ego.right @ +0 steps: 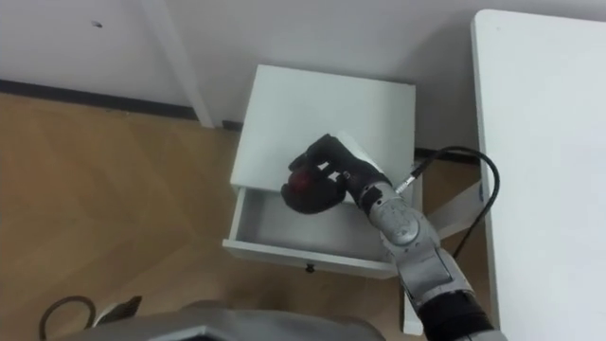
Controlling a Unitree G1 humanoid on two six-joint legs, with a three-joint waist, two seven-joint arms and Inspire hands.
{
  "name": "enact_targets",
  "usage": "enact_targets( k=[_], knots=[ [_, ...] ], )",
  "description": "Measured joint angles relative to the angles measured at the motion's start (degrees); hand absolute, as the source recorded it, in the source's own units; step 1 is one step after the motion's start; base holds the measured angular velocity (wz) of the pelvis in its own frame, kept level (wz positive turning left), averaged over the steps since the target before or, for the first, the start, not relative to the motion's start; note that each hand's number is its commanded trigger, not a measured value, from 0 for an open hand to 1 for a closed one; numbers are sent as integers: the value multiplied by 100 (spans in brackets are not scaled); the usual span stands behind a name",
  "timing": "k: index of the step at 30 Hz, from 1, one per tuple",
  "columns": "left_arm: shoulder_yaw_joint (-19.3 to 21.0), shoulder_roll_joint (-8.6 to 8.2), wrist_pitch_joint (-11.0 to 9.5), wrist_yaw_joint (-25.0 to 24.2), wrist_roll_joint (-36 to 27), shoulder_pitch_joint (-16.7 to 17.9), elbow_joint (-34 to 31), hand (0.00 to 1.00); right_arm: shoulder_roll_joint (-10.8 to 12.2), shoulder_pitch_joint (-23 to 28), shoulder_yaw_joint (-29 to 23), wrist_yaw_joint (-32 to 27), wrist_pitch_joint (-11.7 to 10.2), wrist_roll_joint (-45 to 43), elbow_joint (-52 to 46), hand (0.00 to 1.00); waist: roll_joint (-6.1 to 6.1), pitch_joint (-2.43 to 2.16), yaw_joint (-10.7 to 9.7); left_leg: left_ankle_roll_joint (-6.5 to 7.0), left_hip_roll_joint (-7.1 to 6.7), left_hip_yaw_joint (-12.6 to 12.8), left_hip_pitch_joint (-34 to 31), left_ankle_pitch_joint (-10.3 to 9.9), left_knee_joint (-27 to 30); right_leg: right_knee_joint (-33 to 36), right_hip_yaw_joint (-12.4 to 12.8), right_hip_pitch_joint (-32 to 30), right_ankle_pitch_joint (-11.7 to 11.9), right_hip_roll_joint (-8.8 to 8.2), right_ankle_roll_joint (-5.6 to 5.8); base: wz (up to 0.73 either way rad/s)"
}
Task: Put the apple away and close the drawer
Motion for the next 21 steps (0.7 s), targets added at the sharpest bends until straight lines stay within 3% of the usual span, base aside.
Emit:
enact_targets(
  k=[21],
  knots=[
    [-53, 2, -106, 1, -46, -82, 16, 0, -8, -14, 172, 31, 1, -36, 26, 0, 13, 2, -16, 2, 0, -32, 38, 2, 27, 1, -49, 72, 0, -9, 1, 1]
  ],
)
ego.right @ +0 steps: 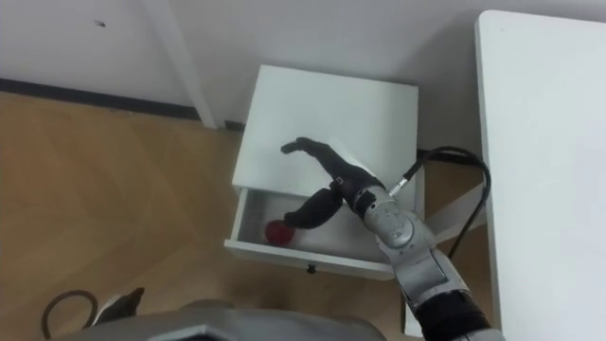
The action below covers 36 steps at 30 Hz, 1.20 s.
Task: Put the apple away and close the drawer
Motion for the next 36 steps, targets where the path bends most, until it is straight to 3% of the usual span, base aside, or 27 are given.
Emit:
enact_targets(
  k=[8, 11, 12, 15, 24, 27, 29, 30, 31, 32, 33, 34, 35, 36],
  knots=[
    [27, -8, -1, 51, -11, 55, 166, 0, 12, 7, -13, -23, -6, 26, 492, 0, 4, -13, -29, 0, -1, 2, 33, 0, 16, 0, 2, 36, 0, -3, 0, 0],
    [71, -11, 7, 94, -10, 79, 198, 0, 28, 5, -223, -64, -33, 48, 760, 0, -37, -40, -70, 0, -3, -9, 22, 0, 31, -4, -2, 35, 0, -4, 0, 0],
    [73, -12, 7, 131, -10, 104, 205, 0, 30, -7, -315, -159, -70, 68, 1045, 0, -66, -67, -60, 1, -3, 18, 33, 0, 30, -4, 0, 43, 0, -7, 0, 0],
    [122, -18, 14, 171, -7, 222, 213, 0, 48, 13, -527, -403, -59, 76, 1815, 0, -74, -80, -63, 4, -8, 25, 131, -3, 18, -6, 3, 140, -1, -12, 2, 0],
    [140, -20, 94, 171, 1, 475, 215, 0, 54, 273, -1316, -1156, -155, 1003, 4061, 0, -7, -77, -233, 22, -25, 42, 221, -15, 5, -55, 9, 272, -22, -28, 25, 2],
    [408, -109, 138, 180, 53, 470, 238, 0, 190, 341, -1693, -1234, -182, 1391, 4659, 0, 40, -76, -313, 78, -66, 32, 238, -68, 122, -10, -68, 340, -84, -77, 81, 19],
    [603, -212, 159, 177, 52, 479, 255, 0, 157, 468, -2055, -1350, -171, 1565, 4826, 0, 109, -59, -422, 155, -120, 219, 224, -158, 247, 336, -156, 268, -264, -206, 164, 31],
    [653, -238, 167, 164, 53, 455, 255, 0, 92, 539, -2339, -1460, -130, 1626, 5000, 0, 142, -72, -486, 232, -196, 242, 186, -265, 337, 905, -149, 43, -498, -370, 251, 19],
    [733, -243, 173, 157, 39, 406, 288, 0, -16, 567, -2528, -1580, -56, 1564, 5230, 0, 215, -69, -513, 318, -260, 323, 143, -342, 470, 1956, -80, -433, -649, -598, 353, 13],
    [744, -228, 172, 160, 9, 372, 335, 0, -64, 572, -2610, -1651, 6, 1570, 5356, 0, 251, -71, -535, 353, -287, 377, 116, -368, 545, 2554, -41, -724, -622, -708, 373, 10],
    [743, -142, 171, 161, -11, 283, 435, 0, -106, 656, -2722, -1777, 153, 1575, 5525, 0, 264, -76, -612, 437, -377, 457, 112, -419, 688, 3628, 69, -1287, -355, -927, 447, 22],
    [740, -69, 177, 169, -5, 221, 486, 0, -102, 785, -2829, -1855, 303, 1576, 5633, 0, 319, -87, -697, 514, -382, 474, 146, -487, 790, 4495, 252, -1807, 274, -1002, 465, 15],
    [739, -53, 170, 171, -9, 215, 482, 0, -99, 843, -2886, -1858, 364, 1588, 5644, 0, 379, -90, -690, 541, -345, 477, 128, -505, 828, 4785, 365, -2074, 678, -985, 504, -29],
    [740, -5, 153, 168, -5, 192, 498, 0, -90, 828, -2918, -1856, 435, 1614, 5647, 0, 489, -50, -686, 598, -256, 523, 18, -549, 942, 5417, 525, -2733, 1692, -932, 579, -64]
  ],
)
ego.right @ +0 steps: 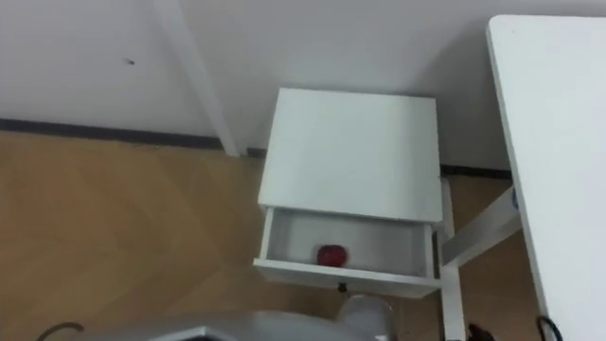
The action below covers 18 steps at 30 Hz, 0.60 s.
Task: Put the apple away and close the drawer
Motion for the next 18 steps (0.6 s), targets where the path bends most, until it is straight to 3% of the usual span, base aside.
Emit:
enact_targets(
  k=[1, 2, 3, 4, 6, 7, 8, 9, 10, 11, 14, 15, 17, 18],
  knots=[
    [-17, 73, 21, 10, -7, -62, 56, 0, 34, -37, 8, 5, 4, 2, -3, 0, 14, 32, -53, 87, 55, 10, -184, -60, 173, 1042, 107, -841, 73, 47, -44, -70],
    [-34, 102, 36, 27, -9, -96, 73, 0, 48, -36, 8, 6, -2, 11, 3, 0, 61, 48, -80, 106, 83, 9, -285, -81, 278, 1711, 120, -1268, -190, 89, -81, -48],
    [-85, 127, 92, 42, -63, -162, 92, 0, 51, -36, 8, 2, -65, 103, 45, 0, 97, 31, -169, 172, 211, -15, -468, -123, 492, 2980, 14, -2111, -644, 159, -163, -31],
    [-137, 128, 197, 39, -200, -286, 175, 0, 60, -11, 49, -36, -171, 271, 157, 0, 242, 36, -252, 198, 408, -62, -539, -146, 578, 3809, -222, -2816, -923, 277, -236, -16],
    [-213, 194, 347, 44, -238, -390, 170, 0, 162, 118, 301, -50, -202, 452, 227, 0, 389, 57, -318, 160, 674, -198, -509, -138, 589, 4391, -459, -3554, -1144, 433, -230, 9],
    [-342, 252, 362, 66, -242, -452, 161, 0, 204, 97, 474, -62, -205, 516, 275, 0, 412, 47, -367, 74, 672, -200, -624, -227, 886, 4593, -498, -3915, -1262, 447, -86, 18],
    [-417, 265, 366, 100, -240, -502, 162, 0, 201, 39, 495, -80, -212, 546, 309, 0, 341, 94, -414, 59, 660, -96, -745, -349, 1196, 4725, -476, -4078, -1371, 370, -12, 18],
    [-404, 242, 394, 156, -217, -563, 186, 0, 145, -98, 509, -136, -216, 622, 389, 0, 109, 174, -472, 242, 665, 41, -1016, -725, 1834, 5047, -402, -4358, -1571, 186, -21, 7],
    [-402, 103, 473, 166, -232, -551, 165, 0, 58, -114, 498, -222, -222, 676, 372, 0, 145, 73, -472, 376, 650, 52, -1283, -980, 2316, 5275, -431, -4398, -1688, 156, -157, 0],
    [-407, 49, 506, 165, -259, -507, 174, 0, 41, -118, 492, -265, -244, 711, 345, 0, 178, 45, -483, 413, 650, 52, -1336, -1027, 2383, 5332, -442, -4352, -1710, 182, -193, 0],
    [-397, 21, 688, 259, -462, -351, 161, 0, 56, -148, 501, -301, -311, 787, 267, 0, 256, 56, -442, 356, 672, 37, -1319, -919, 2179, 5195, -290, -3883, -1708, 218, -190, 3],
    [-392, 51, 711, 346, -458, -271, 161, 0, 41, -165, 520, -324, -314, 785, 218, 0, 301, 68, -439, 294, 657, -15, -1302, -850, 2088, 4984, -197, -3538, -1704, 110, -184, 11],
    [-385, 88, 703, 433, -457, -155, 151, 0, 20, -214, 528, -359, -272, 789, 212, 0, 238, 63, -437, 203, 581, -50, -1225, -781, 1913, 4280, -18, -2824, -1679, -84, -142, 10],
    [-330, 92, 666, 457, -451, -56, 150, 0, 4, -262, 525, -371, -202, 827, 219, 0, 188, 73, -420, 99, 512, -49, -1129, -735, 1761, 3416, -6, -2178, -1635, -191, -71, 3]
  ],
)
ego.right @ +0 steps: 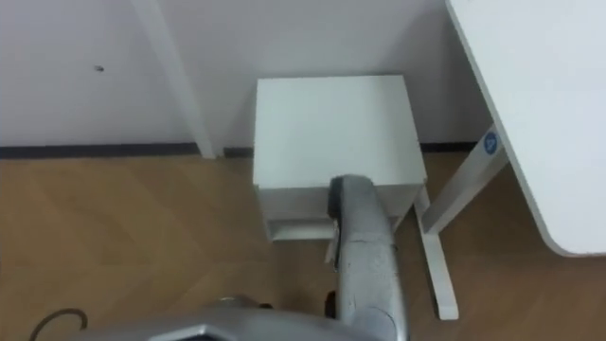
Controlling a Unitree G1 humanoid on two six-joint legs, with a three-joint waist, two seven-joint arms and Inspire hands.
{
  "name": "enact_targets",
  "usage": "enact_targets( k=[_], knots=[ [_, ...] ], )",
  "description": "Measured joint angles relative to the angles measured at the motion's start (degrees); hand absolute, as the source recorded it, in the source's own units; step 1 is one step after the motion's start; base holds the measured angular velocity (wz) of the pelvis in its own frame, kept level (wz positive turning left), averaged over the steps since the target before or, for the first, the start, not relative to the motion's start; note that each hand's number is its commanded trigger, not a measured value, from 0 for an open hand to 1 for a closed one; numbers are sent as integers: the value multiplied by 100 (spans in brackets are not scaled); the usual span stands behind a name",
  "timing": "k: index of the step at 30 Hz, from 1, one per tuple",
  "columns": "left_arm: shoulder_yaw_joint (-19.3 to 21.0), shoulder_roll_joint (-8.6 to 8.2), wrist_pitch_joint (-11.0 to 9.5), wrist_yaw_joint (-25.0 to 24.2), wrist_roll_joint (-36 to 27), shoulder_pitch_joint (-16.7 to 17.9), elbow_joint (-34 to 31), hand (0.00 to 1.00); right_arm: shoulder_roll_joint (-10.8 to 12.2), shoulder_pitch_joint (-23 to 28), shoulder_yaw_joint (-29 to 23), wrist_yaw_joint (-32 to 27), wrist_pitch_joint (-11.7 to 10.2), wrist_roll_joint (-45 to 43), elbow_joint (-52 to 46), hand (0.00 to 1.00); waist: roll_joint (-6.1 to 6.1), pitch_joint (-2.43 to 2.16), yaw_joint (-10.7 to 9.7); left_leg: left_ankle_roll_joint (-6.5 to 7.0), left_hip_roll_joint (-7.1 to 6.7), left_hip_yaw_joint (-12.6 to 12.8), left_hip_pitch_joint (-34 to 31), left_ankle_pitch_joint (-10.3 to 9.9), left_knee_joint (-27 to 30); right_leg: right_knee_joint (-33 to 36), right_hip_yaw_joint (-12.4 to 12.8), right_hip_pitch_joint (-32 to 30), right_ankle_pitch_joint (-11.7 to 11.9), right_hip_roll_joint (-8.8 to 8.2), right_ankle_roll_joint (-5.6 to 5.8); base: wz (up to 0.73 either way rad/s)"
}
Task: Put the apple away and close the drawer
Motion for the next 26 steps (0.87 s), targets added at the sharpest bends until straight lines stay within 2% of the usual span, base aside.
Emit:
enact_targets(
  k=[1, 2, 3, 4, 5, 6, 7, 8, 9, 10, 12, 13, 15, 18, 21, 26],
  knots=[
    [91, -3, -32, 22, 17, 97, 0, 0, 2, -1, -4, -12, 62, 24, 1, 0, -95, -1, -18, -218, -141, 0, 185, 109, -326, -1175, -11, 791, 16, -62, 24, 7],
    [117, -5, -42, 32, 6, 138, 5, 0, 5, 3, -13, -16, 94, 30, 0, 0, -137, 3, -27, -353, -200, -5, 299, 185, -535, -1876, -30, 1231, 15, -47, 27, 16],
    [155, -7, -41, 56, 7, 186, 2, 0, 10, 48, -22, -28, 165, 32, -4, 0, -246, -43, -39, -734, -377, -73, 535, 397, -1041, -3349, -35, 2076, 12, 56, 28, 39],
    [136, 52, -39, 130, 3, 177, -83, 0, 57, 95, -89, -55, 222, -2, -19, 0, -488, -122, -18, -754, -538, -249, 551, 515, -1097, -4565, -24, 2720, -7, 33, 59, 49],
    [76, 119, -38, 172, 5, 116, -241, 0, 90, 100, -158, -75, 226, -7, -14, 0, -532, -57, 20, -454, -423, -499, 397, 501, -659, -4966, -40, 2890, -61, 40, 146, 17],
    [69, 168, -132, 235, 6, 94, -467, 0, 113, 79, -295, -101, 235, -25, -13, 0, -516, 14, 288, -197, -465, -749, 249, 43, -371, -5632, 101, 3111, -204, 78, 371, -37],
    [189, 193, -150, 317, 4, 172, -467, 0, 142, 51, -305, -76, 229, -40, -23, 0, -620, -16, 441, -227, -474, -711, 354, -2, -414, -6453, 162, 3565, -255, 190, 436, -52],
    [230, 159, -152, 332, -1, 193, -464, 0, 138, 46, -309, -59, 205, -46, -34, 0, -626, -19, 451, -214, -449, -709, 474, 41, -559, -6819, 133, 3811, -251, 271, 421, -33],
    [261, 105, -196, 328, -17, 183, -463, 0, 125, 15, -378, -55, 155, -60, -57, 0, -641, -27, 456, -285, -429, -704, 699, 161, -901, -7344, 47, 4150, -192, 360, 381, 0],
    [256, 74, -268, 323, -54, 182, -440, 0, 119, -51, -394, -51, 117, -15, -91, 0, -667, -40, 465, -287, -428, -693, 838, 306, -1215, -7696, -1, 4354, -96, 396, 403, 0],
    [322, 42, -338, 321, -48, 164, -435, 0, 121, -177, -410, -18, 56, 34, -86, 0, -687, -44, 451, -321, -391, -692, 970, 444, -1477, -8088, -1, 4559, -54, 482, 402, -3],
    [356, 15, -384, 320, -43, 166, -429, 0, 121, -254, -411, 2, 38, 57, -89, 0, -666, -72, 454, -380, -324, -689, 1068, 485, -1617, -8263, 1, 4667, -9, 566, 348, -7],
    [372, -9, -439, 285, -46, 177, -433, 0, 123, -359, -384, 38, 20, 82, -102, 0, -628, -94, 505, -487, -243, -630, 1216, 549, -1826, -8388, -1, 4758, 18, 663, 297, -10],
    [375, -89, -449, 207, -12, 138, -452, 0, 142, -411, -296, 190, 9, 76, -125, 0, -617, -120, 571, -609, -206, -628, 1365, 670, -2117, -8561, -52, 4834, 35, 762, 208, -2],
    [383, -129, -464, 43, 9, 167, -453, 0, 156, -343, -301, 263, 9, 93, -119, 0, -646, -83, 570, -683, -211, -739, 1585, 808, -2447, -8753, -120, 5054, 34, 794, 170, 20],
    [562, -131, -484, 13, 19, 210, -445, 0, 182, -316, -302, 355, 9, 111, -94, 0, -664, -70, 582, -726, -190, -753, 1725, 895, -2698, -8855, -132, 5134, 25, 839, 140, 2]
  ],
)
